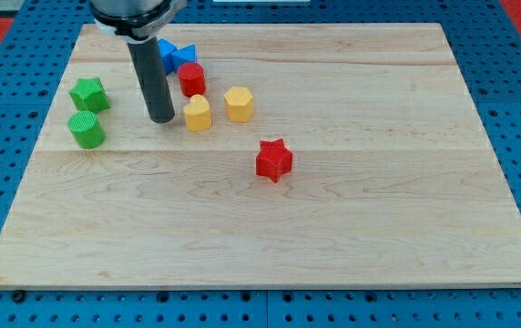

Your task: Push the green circle along with the green star into the blue cube

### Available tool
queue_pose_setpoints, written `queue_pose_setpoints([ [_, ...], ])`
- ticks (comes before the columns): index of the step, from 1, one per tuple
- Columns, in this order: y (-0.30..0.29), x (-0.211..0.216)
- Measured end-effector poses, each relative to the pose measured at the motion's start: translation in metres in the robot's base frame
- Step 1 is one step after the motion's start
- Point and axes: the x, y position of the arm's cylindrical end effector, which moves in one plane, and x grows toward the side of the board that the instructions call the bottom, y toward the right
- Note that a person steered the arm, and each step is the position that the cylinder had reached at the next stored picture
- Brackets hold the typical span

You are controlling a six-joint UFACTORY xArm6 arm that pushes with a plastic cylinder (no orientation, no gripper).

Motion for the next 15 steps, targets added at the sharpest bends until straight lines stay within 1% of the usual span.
queue_pose_setpoints([
  [1, -0.028, 0.025],
  [2, -0.075, 0.063],
  [3, -0.107, 0.056],
  [5, -0.102, -0.01],
  [7, -0.128, -0.051],
  [8, -0.12, -0.07],
  [9, -0.061, -0.086],
  [10, -0.087, -0.055],
  [11, -0.105, -0.034],
  [12, -0.094, 0.01],
  [13, -0.071, 0.026],
  [14, -0.071, -0.001],
  [15, -0.071, -0.054],
])
